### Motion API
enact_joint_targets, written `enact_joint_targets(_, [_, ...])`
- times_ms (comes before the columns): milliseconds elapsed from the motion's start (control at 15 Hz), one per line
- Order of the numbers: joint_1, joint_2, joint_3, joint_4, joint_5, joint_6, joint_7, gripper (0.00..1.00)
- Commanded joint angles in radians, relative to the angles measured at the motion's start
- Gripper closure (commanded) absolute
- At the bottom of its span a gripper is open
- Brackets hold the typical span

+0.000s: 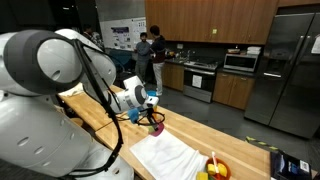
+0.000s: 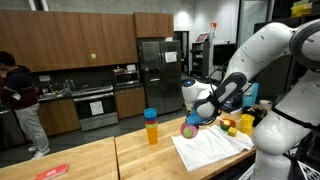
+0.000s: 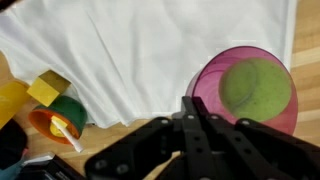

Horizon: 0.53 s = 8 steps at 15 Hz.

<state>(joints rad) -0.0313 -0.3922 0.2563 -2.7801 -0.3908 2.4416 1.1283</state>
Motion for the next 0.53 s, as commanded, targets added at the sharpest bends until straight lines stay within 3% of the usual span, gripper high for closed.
enact_joint_targets(0, [-0.052,0.049,-0.059,0.000,0.025,0.215,0.009,0.99])
enact_joint_targets(267, [-0.039,0.136,-0.148,-0.001,0.211,0.426,-0.092,0.99])
enact_joint_targets(400, [0.020,0.180,-0.206,-0.002,0.383,0.482,-0.215,0.99])
enact_joint_targets(467, [0.082,0.201,-0.258,-0.001,0.480,0.487,-0.284,0.99])
